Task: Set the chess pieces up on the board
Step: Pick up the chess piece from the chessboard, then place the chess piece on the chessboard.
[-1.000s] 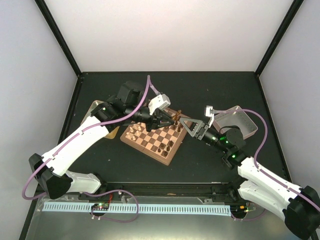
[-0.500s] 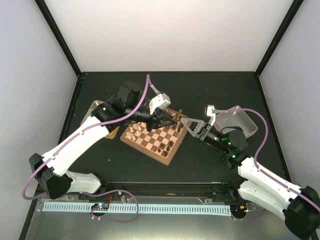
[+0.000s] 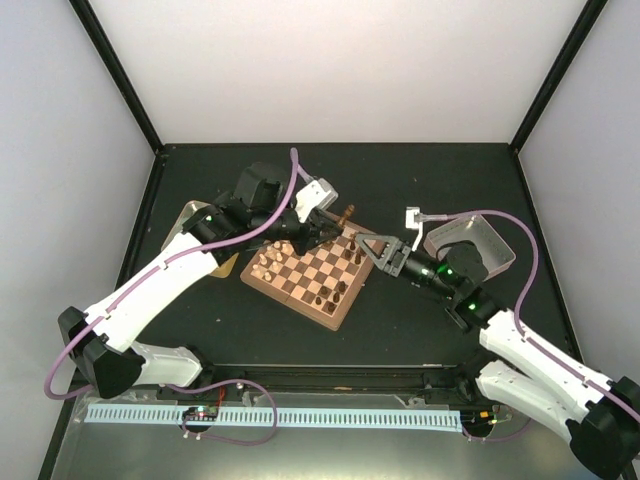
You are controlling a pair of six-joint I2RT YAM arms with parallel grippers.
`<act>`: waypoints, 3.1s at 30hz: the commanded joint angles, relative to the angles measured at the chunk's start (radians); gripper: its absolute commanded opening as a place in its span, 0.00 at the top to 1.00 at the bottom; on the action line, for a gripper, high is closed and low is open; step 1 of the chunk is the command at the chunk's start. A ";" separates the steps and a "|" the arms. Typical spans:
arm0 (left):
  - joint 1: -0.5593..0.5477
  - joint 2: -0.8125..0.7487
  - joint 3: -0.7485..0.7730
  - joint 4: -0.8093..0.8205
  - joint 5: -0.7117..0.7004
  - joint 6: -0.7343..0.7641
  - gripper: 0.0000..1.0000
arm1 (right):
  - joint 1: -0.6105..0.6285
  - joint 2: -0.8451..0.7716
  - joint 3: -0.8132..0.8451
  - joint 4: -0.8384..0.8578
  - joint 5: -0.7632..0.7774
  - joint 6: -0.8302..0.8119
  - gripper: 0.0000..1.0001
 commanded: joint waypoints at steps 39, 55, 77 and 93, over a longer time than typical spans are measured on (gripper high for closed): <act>0.043 -0.435 -0.390 -0.075 -0.600 -0.209 0.89 | 0.209 1.155 1.044 -1.446 0.676 -0.700 0.97; 0.043 -0.428 -0.387 -0.072 -0.577 -0.203 0.89 | 0.203 1.195 1.039 -1.388 0.703 -0.707 0.92; 0.044 -0.392 -0.361 -0.067 -0.518 -0.205 0.88 | 0.125 0.874 0.925 -1.198 0.475 -0.646 0.61; 0.041 -0.208 -0.316 0.059 -0.014 -0.115 0.86 | -0.005 0.397 0.540 -0.766 -0.262 -0.586 0.37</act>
